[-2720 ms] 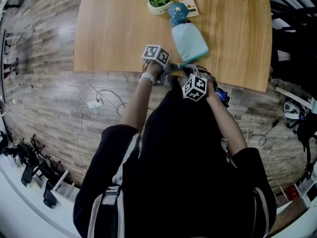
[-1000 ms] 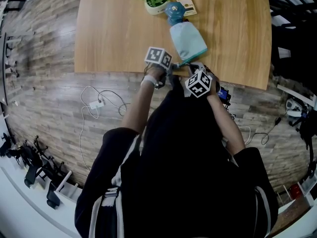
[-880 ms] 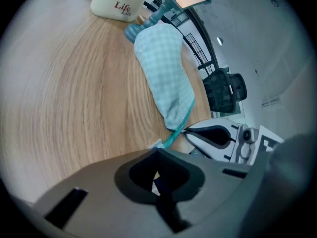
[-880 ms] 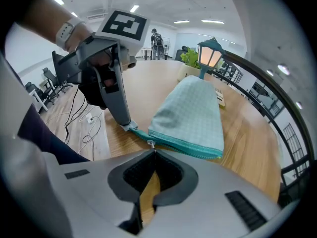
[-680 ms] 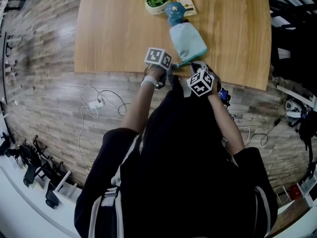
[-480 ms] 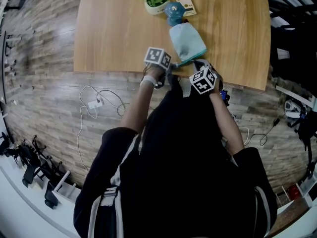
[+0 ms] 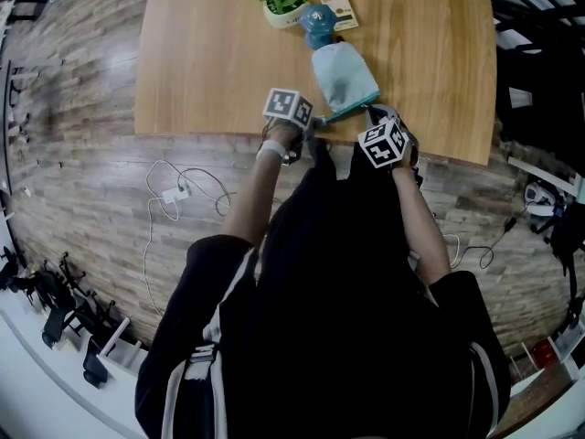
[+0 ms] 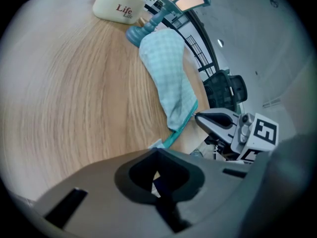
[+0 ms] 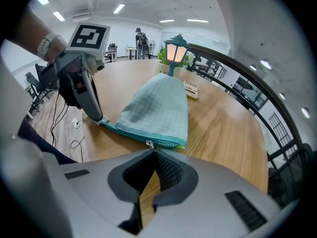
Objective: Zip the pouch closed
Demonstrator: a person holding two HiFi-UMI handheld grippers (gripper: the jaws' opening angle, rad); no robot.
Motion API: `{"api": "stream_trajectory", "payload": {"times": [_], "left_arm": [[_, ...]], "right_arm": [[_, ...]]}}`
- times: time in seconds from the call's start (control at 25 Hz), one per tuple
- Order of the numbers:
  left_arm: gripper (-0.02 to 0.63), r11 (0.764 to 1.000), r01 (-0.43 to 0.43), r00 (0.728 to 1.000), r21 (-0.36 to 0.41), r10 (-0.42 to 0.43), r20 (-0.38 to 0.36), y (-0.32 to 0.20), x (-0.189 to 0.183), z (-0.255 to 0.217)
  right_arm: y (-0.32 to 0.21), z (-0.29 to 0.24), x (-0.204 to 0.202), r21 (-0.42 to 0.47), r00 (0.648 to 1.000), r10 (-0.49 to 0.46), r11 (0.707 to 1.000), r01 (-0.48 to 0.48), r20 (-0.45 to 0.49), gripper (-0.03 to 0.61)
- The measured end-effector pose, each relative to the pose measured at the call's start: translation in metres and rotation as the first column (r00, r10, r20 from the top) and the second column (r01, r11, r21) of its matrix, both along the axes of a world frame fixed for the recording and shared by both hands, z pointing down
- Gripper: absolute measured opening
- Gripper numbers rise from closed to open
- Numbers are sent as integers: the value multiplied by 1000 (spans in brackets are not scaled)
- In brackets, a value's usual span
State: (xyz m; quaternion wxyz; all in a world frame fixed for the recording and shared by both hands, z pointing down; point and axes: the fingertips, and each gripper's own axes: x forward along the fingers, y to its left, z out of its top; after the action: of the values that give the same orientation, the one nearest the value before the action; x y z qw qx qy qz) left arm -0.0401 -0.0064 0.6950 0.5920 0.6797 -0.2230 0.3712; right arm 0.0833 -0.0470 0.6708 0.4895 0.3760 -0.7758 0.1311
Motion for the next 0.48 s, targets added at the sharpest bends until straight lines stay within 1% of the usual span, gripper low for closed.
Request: {"api": "stream_trajectory", "payload": {"times": [0.36,0.48], "left_arm": [[-3,1000,-1,1000,1,1,-2,0,0,0],[-3,1000,-1,1000,-1,1,-3,0,-1,0]], "right_arm": [[-15,-5,27,21,997,74,997,-74,-12,14],[-19,-7,33,27,997,79,997,-78,-16,14]]}}
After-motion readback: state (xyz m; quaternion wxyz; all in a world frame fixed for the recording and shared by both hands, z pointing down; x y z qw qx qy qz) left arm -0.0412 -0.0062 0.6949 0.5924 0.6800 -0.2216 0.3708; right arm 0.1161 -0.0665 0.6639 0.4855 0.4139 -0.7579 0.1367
